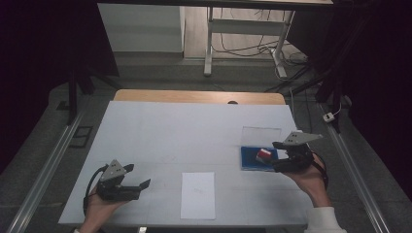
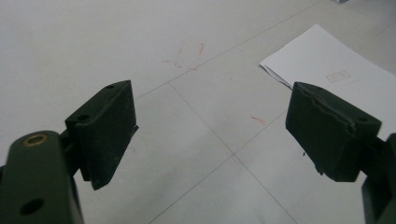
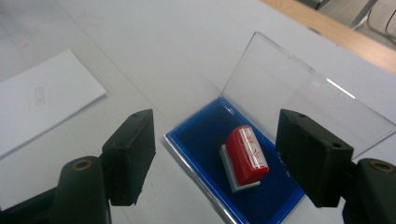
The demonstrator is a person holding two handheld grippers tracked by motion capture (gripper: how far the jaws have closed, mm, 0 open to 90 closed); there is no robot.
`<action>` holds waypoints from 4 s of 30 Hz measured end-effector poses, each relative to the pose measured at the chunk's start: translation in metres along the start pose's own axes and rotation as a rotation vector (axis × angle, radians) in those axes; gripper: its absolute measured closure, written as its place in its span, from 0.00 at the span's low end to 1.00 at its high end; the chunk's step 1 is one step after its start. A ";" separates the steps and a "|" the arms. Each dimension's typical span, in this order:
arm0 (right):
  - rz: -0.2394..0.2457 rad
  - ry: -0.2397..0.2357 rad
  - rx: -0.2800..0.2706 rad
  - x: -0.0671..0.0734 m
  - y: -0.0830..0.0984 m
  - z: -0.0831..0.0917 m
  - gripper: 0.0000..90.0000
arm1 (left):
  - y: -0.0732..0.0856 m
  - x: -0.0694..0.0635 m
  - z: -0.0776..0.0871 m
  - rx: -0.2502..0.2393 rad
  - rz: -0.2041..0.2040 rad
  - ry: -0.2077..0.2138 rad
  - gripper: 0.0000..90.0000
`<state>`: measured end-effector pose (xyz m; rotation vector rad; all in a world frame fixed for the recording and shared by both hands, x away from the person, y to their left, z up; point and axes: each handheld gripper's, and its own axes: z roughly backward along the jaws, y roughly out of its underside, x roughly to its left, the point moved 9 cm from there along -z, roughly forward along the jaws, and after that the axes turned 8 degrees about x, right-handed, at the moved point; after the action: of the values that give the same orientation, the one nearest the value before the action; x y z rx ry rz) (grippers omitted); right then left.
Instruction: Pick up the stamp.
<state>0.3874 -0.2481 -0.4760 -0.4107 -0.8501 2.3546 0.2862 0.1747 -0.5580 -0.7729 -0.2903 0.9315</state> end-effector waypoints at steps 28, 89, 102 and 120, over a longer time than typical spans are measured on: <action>0.050 0.036 0.163 -0.028 0.011 -0.040 0.34 | 0.003 0.000 -0.004 0.021 -0.021 -0.006 0.19; 0.085 0.031 0.226 -0.033 0.029 -0.063 0.77 | 0.008 0.001 -0.008 0.037 -0.027 -0.020 0.18; 0.052 0.041 0.127 -0.028 0.013 -0.048 0.78 | 0.007 0.004 -0.010 0.035 -0.022 -0.018 0.18; 0.019 0.051 0.001 -0.022 -0.010 -0.017 0.78 | 0.008 0.004 -0.009 0.035 -0.023 -0.024 0.18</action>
<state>0.4164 -0.2473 -0.4797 -0.4782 -0.8242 2.3512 0.2886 0.1764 -0.5702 -0.7252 -0.3027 0.9221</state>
